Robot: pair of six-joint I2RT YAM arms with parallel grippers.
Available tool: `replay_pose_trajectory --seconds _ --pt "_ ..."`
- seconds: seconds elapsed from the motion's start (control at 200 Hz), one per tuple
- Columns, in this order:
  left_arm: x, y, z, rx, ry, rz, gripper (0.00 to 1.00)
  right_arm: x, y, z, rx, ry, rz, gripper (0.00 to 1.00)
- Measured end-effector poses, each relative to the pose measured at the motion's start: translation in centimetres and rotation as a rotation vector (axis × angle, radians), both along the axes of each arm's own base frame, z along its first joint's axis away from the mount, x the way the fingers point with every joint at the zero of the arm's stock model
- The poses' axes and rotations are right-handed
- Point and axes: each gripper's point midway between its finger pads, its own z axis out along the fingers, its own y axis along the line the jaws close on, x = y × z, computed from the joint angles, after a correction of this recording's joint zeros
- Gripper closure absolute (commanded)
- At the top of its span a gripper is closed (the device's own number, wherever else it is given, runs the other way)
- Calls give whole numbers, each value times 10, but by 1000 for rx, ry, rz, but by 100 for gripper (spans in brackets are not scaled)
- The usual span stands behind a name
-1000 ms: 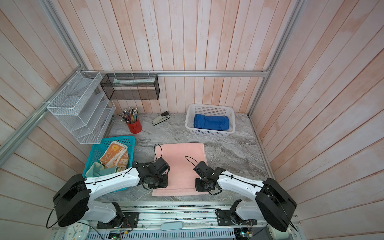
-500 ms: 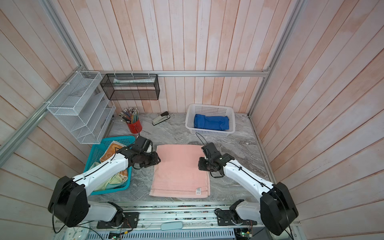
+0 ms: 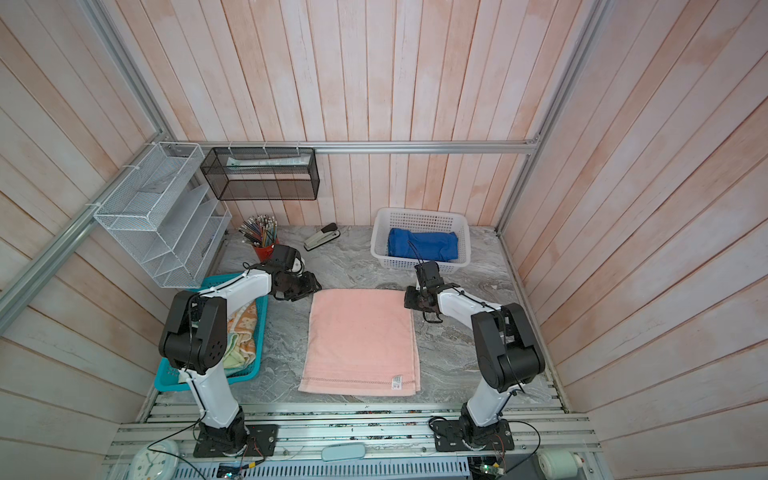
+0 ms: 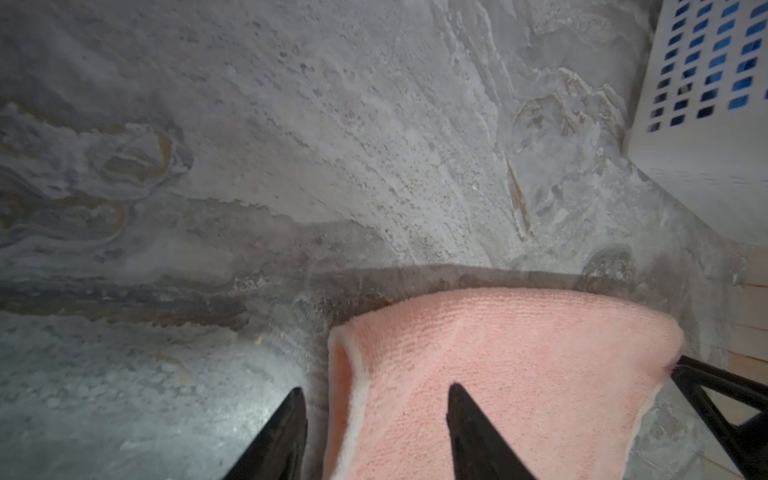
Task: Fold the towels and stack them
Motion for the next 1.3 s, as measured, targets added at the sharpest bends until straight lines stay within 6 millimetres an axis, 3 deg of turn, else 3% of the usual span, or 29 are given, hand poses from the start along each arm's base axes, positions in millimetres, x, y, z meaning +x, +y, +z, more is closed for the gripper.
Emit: replay_pose_trajectory --seconds 0.11,0.33,0.45,0.535,0.655,0.745,0.925,1.07,1.175,1.3 --pt "4 4 -8 -22 8 -3 57 9 2 -3 1 -11 8 66" --pt "7 -13 -10 -111 6 -49 60 15 7 1 8 -47 38 86" --pt "9 -18 -9 -135 -7 -67 80 17 7 2 7 -57 44 100" --pt "11 -20 -7 -145 -26 -78 100 18 7 3 2 -67 55 100" --pt "13 -22 -4 -151 -61 -102 100 19 7 8 -9 -86 70 100" --pt "12 -22 4 -155 -82 -110 100 20 6 25 -13 -128 80 100" --pt "10 -26 52 -187 -182 -135 100 20 6 82 -3 -263 107 100" --pt "1 -27 92 -215 -267 -154 100 17 4 114 6 -344 112 100" --pt "-7 -27 106 -229 -301 -164 100 13 1 122 8 -367 112 100" --pt "-23 -26 95 -241 -278 -169 100 4 -7 108 14 -334 106 100"
